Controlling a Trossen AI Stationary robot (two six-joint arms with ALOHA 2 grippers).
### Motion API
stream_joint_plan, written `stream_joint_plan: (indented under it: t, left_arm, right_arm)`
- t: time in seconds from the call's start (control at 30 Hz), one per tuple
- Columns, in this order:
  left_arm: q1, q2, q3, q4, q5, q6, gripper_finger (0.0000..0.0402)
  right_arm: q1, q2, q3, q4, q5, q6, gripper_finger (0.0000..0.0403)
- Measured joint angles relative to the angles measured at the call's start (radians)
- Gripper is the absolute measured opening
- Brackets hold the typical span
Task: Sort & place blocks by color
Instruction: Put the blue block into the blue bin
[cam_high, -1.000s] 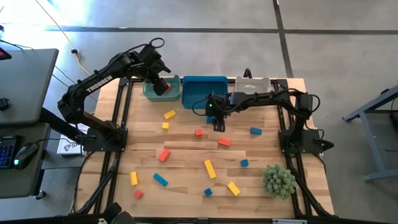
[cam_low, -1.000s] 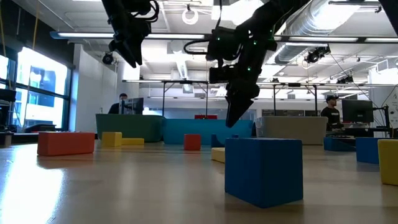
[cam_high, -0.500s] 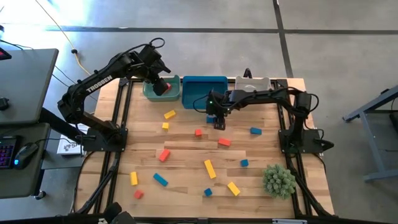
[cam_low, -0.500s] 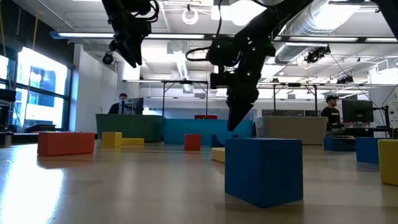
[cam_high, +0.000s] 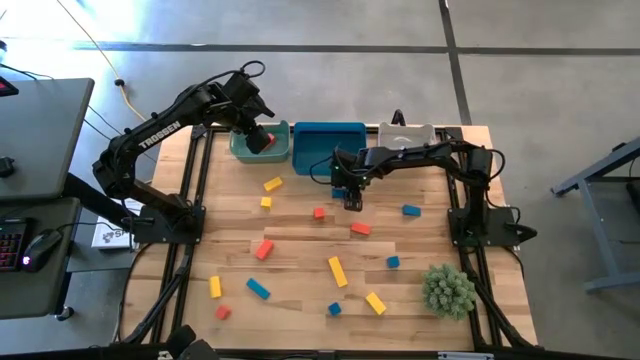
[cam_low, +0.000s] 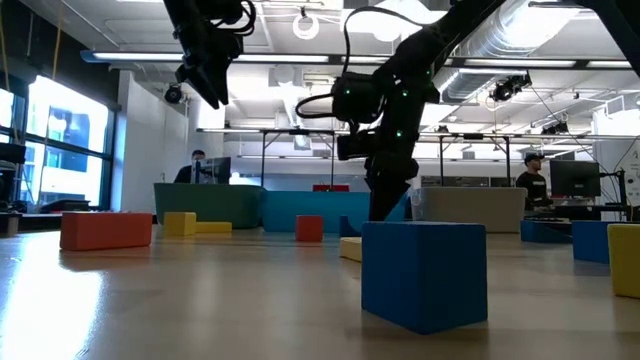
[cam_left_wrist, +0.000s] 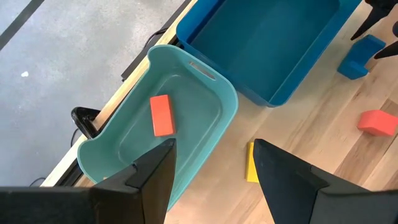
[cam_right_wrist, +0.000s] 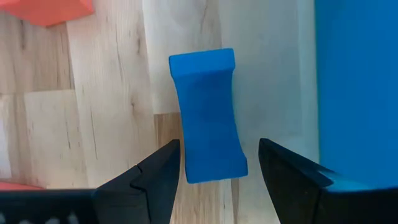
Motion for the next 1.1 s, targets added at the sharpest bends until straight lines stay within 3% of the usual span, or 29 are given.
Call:
stream_joint_plan:
  t: [0.4,0.77,1.1]
  left_arm:
    - [0.000,0.000,0.000,0.000,0.000,0.000,0.0204]
    - [0.000,0.000,0.000,0.000,0.000,0.000,0.0204]
    - [0.000,0.000,0.000,0.000,0.000,0.000,0.0204]
  right_arm:
    - [-0.002,0.035,0.000,-0.006,-0.021,0.014,0.0201]
    - [-0.002,0.035,0.001,-0.003,-0.023,0.067,0.0113]
    - [0.017,0.036,0.043,-0.078,-0.048,0.118,0.0112]
